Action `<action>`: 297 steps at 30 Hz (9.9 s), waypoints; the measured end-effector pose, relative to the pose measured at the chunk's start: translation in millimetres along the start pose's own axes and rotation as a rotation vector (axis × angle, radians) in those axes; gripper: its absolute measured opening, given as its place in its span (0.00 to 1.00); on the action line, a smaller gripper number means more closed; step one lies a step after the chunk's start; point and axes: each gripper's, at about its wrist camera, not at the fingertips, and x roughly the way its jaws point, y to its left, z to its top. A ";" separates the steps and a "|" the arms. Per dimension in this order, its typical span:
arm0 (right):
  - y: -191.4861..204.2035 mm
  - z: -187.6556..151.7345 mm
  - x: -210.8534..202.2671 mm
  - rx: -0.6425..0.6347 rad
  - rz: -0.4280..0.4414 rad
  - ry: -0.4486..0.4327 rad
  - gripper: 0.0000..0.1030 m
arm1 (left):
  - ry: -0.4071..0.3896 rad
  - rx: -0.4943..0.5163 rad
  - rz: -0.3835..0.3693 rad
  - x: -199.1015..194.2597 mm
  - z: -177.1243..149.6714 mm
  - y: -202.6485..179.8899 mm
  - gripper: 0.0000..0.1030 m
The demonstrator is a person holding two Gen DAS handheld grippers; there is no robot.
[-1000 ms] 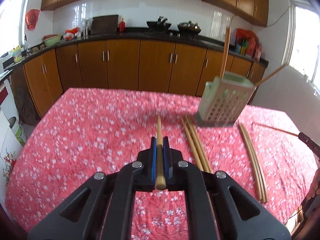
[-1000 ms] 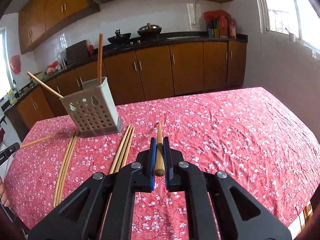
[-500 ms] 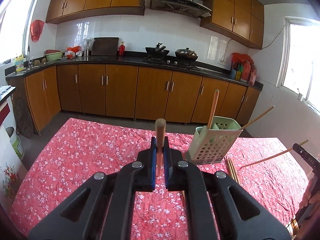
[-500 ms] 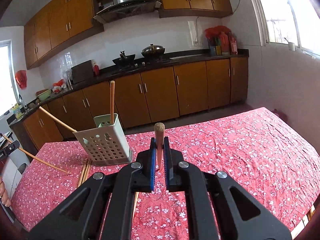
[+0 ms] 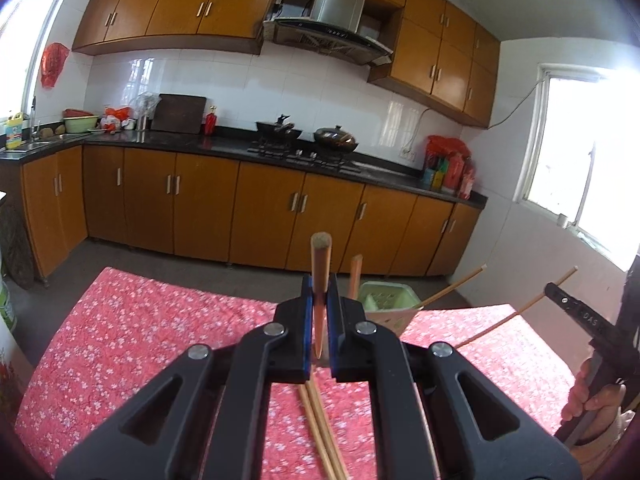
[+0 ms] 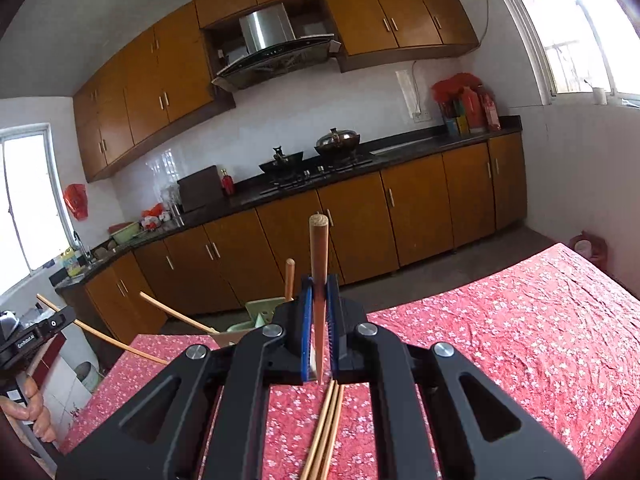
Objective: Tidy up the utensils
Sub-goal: 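Lift the left tool's chopstick over the holder while the right tool carries its chopstick there, then open the left tool over the holder while the right tool releases its chopstick into it, then close the right tool on a chopstick while the left tool grasps another chopstick, then hold the grasped chopsticks on the cloth with both tools, then lift the left tool's chopstick upright over the holder while the right tool lifts its own, then open the right tool to drop its chopstick into the holder while the left tool releases its own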
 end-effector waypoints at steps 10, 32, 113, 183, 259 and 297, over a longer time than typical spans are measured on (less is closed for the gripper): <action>20.5 33.3 -2.1 0.021 0.092 -0.104 0.07 | -0.127 0.012 -0.083 0.9 41.7 -47.3 0.07; 29.6 18.9 80.8 0.015 0.038 -0.025 0.08 | -0.111 0.023 -0.026 106.0 38.0 -60.9 0.07; -54.1 -177.2 95.9 -0.045 -0.255 0.583 0.08 | 0.521 0.001 0.282 117.8 -186.6 59.1 0.08; -57.5 -179.4 94.9 -0.110 -0.270 0.539 0.08 | 0.502 0.007 0.283 109.8 -186.8 59.1 0.09; 34.6 34.7 32.6 -0.013 0.135 -0.133 0.07 | -0.050 0.049 -0.067 44.4 33.6 -66.4 0.07; -10.0 -63.3 51.8 -0.011 -0.052 0.271 0.16 | -0.055 -0.046 -0.013 31.4 -0.6 -18.2 0.14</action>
